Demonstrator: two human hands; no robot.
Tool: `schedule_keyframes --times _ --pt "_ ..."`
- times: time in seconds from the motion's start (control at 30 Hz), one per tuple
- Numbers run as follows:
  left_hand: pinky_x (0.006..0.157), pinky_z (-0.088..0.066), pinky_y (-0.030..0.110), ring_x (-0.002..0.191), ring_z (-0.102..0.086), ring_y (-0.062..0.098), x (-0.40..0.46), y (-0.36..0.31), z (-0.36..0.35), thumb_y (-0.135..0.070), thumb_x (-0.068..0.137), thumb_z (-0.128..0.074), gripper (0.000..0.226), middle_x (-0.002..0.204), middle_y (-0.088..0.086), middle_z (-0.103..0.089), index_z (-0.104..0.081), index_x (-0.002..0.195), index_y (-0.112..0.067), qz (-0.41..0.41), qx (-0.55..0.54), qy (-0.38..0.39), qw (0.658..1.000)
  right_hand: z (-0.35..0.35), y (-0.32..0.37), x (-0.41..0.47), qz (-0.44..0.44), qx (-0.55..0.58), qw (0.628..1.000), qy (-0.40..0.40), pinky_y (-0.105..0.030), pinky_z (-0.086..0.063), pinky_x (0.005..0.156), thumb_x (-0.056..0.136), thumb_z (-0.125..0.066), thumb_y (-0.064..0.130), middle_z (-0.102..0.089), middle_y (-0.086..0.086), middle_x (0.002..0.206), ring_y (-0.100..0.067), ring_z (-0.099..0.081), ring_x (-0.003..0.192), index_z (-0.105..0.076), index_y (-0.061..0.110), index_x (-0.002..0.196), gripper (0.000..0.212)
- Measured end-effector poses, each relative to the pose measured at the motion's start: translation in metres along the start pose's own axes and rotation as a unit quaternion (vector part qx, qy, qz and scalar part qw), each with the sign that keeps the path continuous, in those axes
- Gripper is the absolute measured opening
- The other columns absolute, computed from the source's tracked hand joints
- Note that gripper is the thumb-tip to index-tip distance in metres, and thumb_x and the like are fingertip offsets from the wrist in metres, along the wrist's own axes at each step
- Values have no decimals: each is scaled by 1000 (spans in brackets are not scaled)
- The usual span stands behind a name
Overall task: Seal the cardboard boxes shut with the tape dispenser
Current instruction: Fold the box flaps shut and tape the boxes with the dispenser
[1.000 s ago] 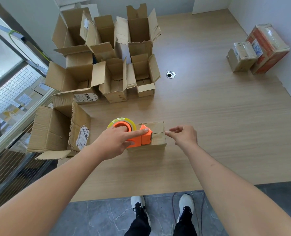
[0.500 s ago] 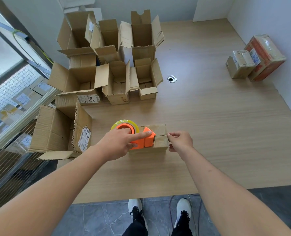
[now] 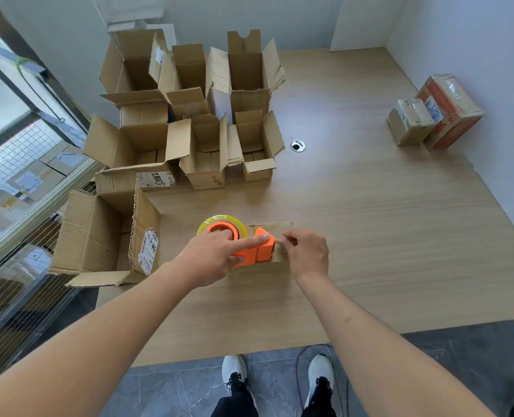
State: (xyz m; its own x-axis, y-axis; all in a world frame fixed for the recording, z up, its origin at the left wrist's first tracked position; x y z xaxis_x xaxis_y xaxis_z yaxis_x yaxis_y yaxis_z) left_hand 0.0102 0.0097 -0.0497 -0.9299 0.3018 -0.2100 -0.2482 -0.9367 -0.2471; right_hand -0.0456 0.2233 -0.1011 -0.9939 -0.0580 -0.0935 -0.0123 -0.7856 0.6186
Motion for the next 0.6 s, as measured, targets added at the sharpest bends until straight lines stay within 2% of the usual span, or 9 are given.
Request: schedule_keyframes --times 0.1,0.2,0.27,0.37,0.53,0.6 --pt "68 -42 31 81 -45 17 0 2 0 -43 105 -42 68 92 -2 -44 4 146 -70 0 -11 12 1000 -3 5 2 -24 -28 999 -5 -32 -51 70 87 -78 27 -71 -1 87 -23 -63 85 -76 17 87 10" --pt "68 -49 34 80 -47 17 4 2 6 -44 105 -43 68 91 0 -46 5 145 -71 -4 -5 39 999 -6 7 0 -31 -67 997 -7 -29 -41 64 87 -75 19 -69 0 89 -23 -63 85 -73 18 86 2" --pt "66 -48 35 80 -50 17 11 1 14 -43 105 -44 67 91 1 -49 2 146 -70 -8 8 58 998 -9 6 -3 -35 -74 997 -14 -28 -34 62 86 -73 14 -68 2 90 -20 -60 82 -72 19 86 5" --pt "60 -42 33 79 -50 19 18 -1 23 -41 106 -45 66 91 0 -51 -1 147 -68 -15 34 71 997 -10 5 -3 -42 -67 997 -14 -28 -36 62 83 -77 13 -69 3 90 -20 -62 84 -72 20 85 9" --pt "70 -44 36 93 -51 24 17 1 33 -45 105 -44 62 102 -1 -54 -3 144 -72 3 2 102 995 -6 8 -1 -55 -46 997 1 -27 -34 63 80 -81 14 -69 6 90 -14 -62 82 -71 21 88 14" --pt "74 -48 39 88 -54 24 18 2 39 -46 105 -44 62 93 0 -52 -4 142 -74 17 -17 120 992 -4 8 -2 -49 -49 998 10 -20 -32 60 83 -78 13 -66 7 88 -3 -60 73 -71 19 91 12"
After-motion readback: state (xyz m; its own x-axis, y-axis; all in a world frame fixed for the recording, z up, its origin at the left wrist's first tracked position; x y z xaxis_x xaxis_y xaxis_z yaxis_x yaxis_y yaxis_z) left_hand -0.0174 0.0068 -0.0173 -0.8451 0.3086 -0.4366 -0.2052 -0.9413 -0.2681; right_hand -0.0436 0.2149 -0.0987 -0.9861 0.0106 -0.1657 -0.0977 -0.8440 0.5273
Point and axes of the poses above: each hand's wrist, its own x-axis towards the middle knuckle, its own z-axis out of the back of the hand, y = z × x, the point moved 1 cm from there along x, towards the middle knuckle
